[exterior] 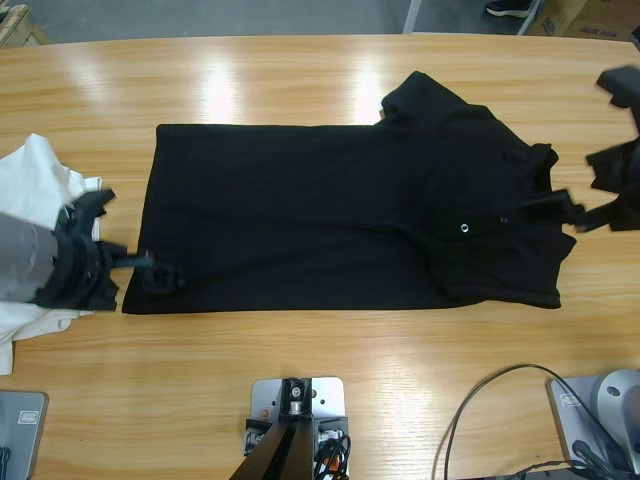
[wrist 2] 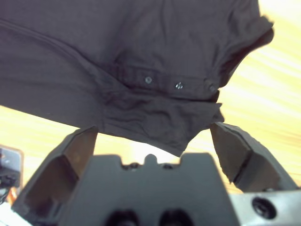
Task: Fold clothes
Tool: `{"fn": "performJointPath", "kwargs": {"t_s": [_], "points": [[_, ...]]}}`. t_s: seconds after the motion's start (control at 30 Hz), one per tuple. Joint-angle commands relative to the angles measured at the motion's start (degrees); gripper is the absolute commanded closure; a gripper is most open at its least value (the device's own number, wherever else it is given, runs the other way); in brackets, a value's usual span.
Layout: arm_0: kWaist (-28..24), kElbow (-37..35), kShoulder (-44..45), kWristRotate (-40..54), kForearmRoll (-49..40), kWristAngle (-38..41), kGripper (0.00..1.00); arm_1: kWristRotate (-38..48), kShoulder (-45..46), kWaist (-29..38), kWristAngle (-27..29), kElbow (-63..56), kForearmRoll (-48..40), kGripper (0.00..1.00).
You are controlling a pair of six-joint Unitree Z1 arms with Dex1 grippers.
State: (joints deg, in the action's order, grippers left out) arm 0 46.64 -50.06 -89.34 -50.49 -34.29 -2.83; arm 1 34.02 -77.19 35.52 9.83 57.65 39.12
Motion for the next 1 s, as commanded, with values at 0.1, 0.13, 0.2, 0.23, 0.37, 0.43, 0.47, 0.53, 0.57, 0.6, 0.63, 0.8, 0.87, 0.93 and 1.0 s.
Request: {"fn": "performJointPath", "kwargs": {"t_s": [0.1, 0.13, 0.2, 0.23, 0.37, 0.43, 0.47, 0.53, 0.57, 0.6, 0.63, 0.8, 0.87, 0.93, 1.0], "points": [[-13.8, -4.9, -0.6, -7.4, 0.5, 2.7, 0.041, -9.5, -14.3, -26.1, -10.3, 10.9, 6.4, 0.037], [-14.3, -4.9, -1.0, -8.9, -0.7, 4.1, 0.041, -7.7, -13.3, -27.8, -11.8, 9.7, 7.5, 0.041], [-14.4, -3.6, -0.4, -12.1, -3.6, 7.9, 0.041, -2.1, -7.9, -28.2, -14.7, 2.1, 5.1, 0.052], [-14.1, -1.4, 0.3, -13.7, -4.3, 9.9, 0.035, 1.4, -3.8, -28.2, -16.2, -4.8, 0.4, 0.082], [-13.9, 4.9, 0.2, -15.8, -4.3, 15.0, 0.043, 12.0, 4.7, -28.5, -19.3, -21.0, -9.1, 0.133], [-13.9, 5.8, -0.6, -15.9, -4.1, 17.0, 0.028, 13.3, 5.8, -30.2, -19.2, -25.2, -12.6, 0.133], [-13.9, 5.8, -0.9, -15.8, -4.1, 17.2, 0.023, 13.3, 5.2, -30.7, -19.0, -25.4, -13.5, 0.133], [-13.9, 5.7, -0.8, -15.7, -4.2, 17.3, 0.023, 14.1, 2.4, -33.5, -18.6, -25.4, -14.4, 0.133], [-13.9, 5.6, -0.5, -15.8, -4.2, 17.3, 0.024, 14.3, 1.2, -34.5, -18.5, -25.8, -15.7, 0.133], [-13.9, 5.6, -0.1, -15.7, -4.2, 17.2, 0.023, 14.6, -0.6, -35.6, -18.8, -26.7, -18.1, 0.133], [-13.9, 5.6, 0.3, -15.8, -4.2, 17.2, 0.023, 15.2, -2.1, -36.5, -19.4, -27.4, -20.2, 0.133], [-13.9, 5.7, 1.7, -16.0, -4.3, 17.0, 0.000, 15.9, -8.3, -42.4, -23.8, -32.5, -31.4, 0.208], [-13.9, 5.9, 1.7, -16.0, -4.3, 16.9, 0.000, 15.8, -8.9, -43.6, -24.3, -32.5, -31.8, 0.216], [-13.9, 5.9, 1.7, -16.0, -4.2, 16.8, 0.000, 15.6, -9.4, -44.1, -25.2, -32.5, -32.2, 0.216], [-13.9, 5.6, 1.6, -16.0, -4.2, 16.8, 0.000, 15.2, -10.7, -44.8, -25.8, -32.2, -32.3, 0.216]]}}
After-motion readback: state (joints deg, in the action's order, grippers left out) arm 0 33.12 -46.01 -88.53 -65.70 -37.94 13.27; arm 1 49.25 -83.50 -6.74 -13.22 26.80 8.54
